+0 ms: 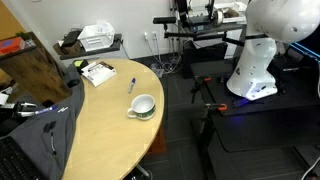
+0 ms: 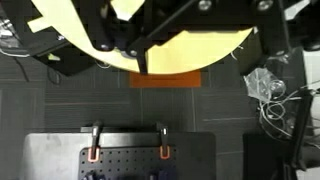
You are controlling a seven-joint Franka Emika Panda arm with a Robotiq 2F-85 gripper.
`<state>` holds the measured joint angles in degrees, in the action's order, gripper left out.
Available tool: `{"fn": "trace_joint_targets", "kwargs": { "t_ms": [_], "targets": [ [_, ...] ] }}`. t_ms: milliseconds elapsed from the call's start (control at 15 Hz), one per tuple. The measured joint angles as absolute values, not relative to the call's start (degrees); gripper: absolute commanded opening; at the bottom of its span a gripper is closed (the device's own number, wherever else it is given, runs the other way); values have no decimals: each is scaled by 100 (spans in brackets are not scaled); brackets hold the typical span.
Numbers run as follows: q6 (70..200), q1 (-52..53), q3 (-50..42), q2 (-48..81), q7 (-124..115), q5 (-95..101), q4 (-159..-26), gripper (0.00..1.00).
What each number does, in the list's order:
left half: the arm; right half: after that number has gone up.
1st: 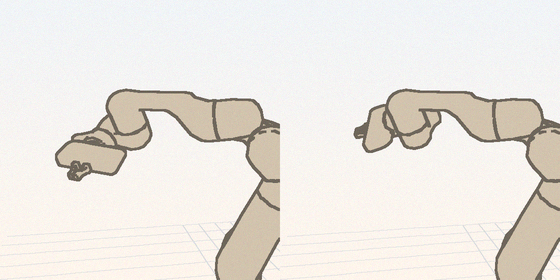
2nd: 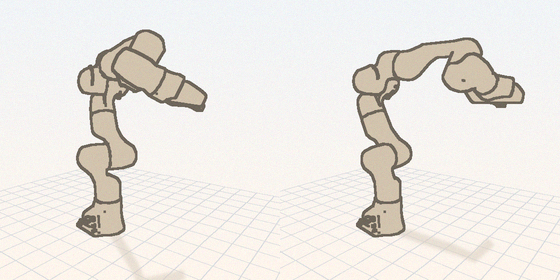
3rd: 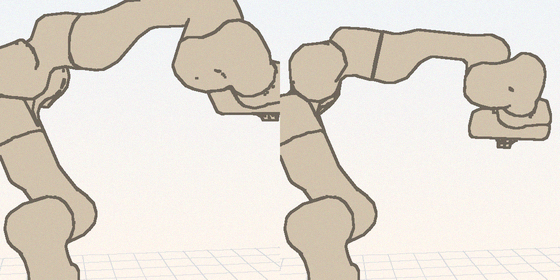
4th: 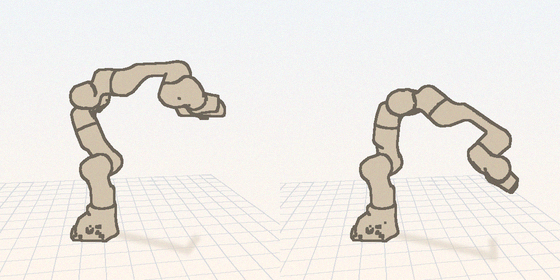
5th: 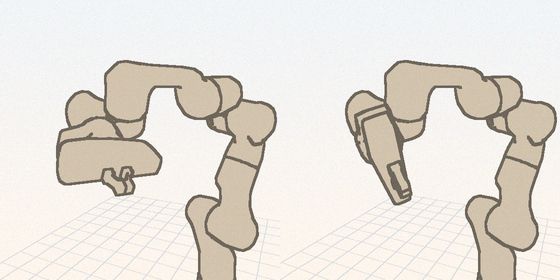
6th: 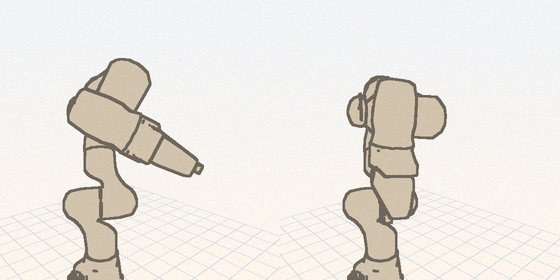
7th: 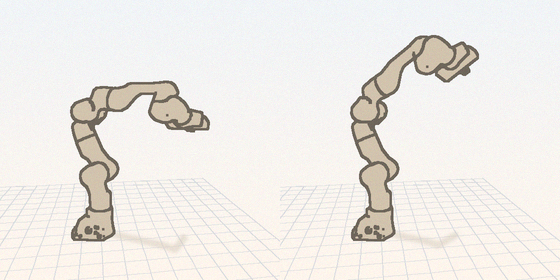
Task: Put the marker in the green/white mug
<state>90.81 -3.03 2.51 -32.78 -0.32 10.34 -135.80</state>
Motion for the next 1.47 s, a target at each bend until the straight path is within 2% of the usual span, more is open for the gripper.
{"fn": "trace_joint_targets", "kwargs": {
  "t_ms": [933, 1467],
  "targets": [
    [9199, -234, 188, -3261, 111, 1103, -13580, 100],
    [11769, -75, -511, -1921, 2427, 1802, -13553, 100]
  ]
}}
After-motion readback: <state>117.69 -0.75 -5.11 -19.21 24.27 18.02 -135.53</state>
